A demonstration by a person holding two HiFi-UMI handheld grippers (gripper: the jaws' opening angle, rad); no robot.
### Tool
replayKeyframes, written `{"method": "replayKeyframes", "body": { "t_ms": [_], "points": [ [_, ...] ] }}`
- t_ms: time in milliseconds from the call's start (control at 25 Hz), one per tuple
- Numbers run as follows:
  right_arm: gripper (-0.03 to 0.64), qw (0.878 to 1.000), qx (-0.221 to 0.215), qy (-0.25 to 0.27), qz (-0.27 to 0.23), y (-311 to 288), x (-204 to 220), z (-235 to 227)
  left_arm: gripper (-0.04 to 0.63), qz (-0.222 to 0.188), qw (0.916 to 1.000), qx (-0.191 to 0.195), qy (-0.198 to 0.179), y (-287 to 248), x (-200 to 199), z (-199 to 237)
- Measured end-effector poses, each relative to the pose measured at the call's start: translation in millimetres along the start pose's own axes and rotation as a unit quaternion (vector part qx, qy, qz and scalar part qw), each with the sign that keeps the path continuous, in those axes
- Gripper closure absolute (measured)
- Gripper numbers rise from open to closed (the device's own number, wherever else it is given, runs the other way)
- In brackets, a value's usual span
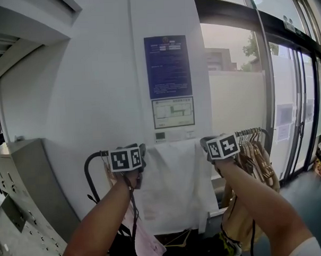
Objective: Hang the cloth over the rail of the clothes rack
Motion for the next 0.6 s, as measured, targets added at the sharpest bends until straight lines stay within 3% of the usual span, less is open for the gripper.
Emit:
{"method": "replayKeyframes", "body": {
  "t_ms": [160,440,600],
  "points": [
    [0.545,0.999,-0.018,-0.033,0.004,-0.1,21.0,-4.1,0.444,0.012,0.9995,-0.013,0.026,1.6,35.0,5.5],
    [0.546,0.999,-0.039,-0.036,0.006,-16.7,38.2,3.1,0.44,0.008,0.9996,-0.022,0.017,-10.4,56.2,11.7],
    [0.603,0.999,-0.042,-0.03,-0.007,-18.3,38.3,3.9,0.441,0.004,0.9993,-0.031,0.02,-10.3,62.4,18.8]
  ]
}}
Point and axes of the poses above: the fingertips, and each gripper's own axes: y backward along the fingers, z to its left, x out of its underside, the point moved 4 cm from there along y, backward along the fingers, and after that the axes turned 13 degrees about -z, right-handed, at the moved point
